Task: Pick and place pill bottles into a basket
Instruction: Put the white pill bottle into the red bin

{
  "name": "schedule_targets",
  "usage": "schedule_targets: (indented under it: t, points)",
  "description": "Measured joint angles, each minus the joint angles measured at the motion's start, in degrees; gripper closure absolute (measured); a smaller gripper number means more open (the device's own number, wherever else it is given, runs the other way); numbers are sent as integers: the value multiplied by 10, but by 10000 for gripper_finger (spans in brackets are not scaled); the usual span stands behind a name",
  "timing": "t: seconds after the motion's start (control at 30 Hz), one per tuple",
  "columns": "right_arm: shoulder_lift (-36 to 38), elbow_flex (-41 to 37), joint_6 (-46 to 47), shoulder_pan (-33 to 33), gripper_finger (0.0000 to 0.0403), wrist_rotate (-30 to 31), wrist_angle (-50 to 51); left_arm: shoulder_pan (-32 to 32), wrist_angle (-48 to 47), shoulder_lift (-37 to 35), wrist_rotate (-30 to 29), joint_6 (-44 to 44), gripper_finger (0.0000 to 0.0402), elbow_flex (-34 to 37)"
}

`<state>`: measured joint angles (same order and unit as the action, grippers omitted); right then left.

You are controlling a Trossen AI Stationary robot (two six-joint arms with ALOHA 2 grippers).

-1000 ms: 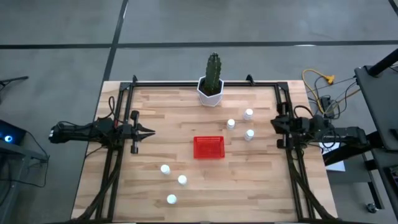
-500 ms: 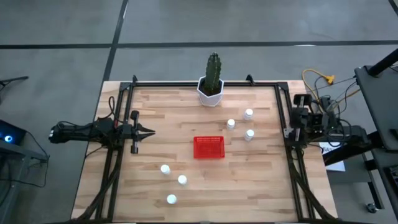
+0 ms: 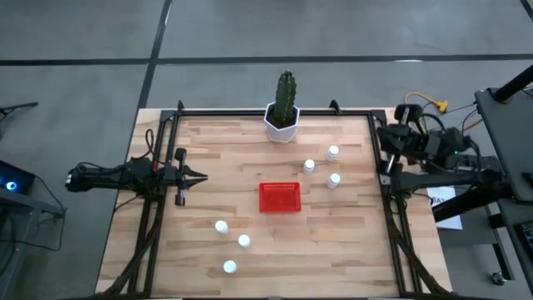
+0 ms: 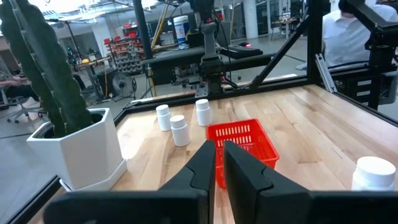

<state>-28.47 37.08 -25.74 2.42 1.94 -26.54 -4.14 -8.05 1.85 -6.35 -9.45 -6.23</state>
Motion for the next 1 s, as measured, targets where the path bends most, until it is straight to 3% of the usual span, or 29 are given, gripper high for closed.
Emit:
schedule_targets:
  t: [0.23, 0.47, 0.73, 1.0]
  points:
    - [-70, 127, -4, 0, 394, 4, 68, 0, 0, 0, 0, 0, 387, 0]
    - [-120, 240, -5, 0, 394, 78, 149, 0, 0, 0, 0, 0, 387, 0]
    - [-176, 366, -3, 0, 394, 163, 327, 0, 0, 0, 0, 0, 387, 0]
    - [-220, 432, 2, 0, 394, 164, 433, 0, -1, 0, 0, 0, 387, 0]
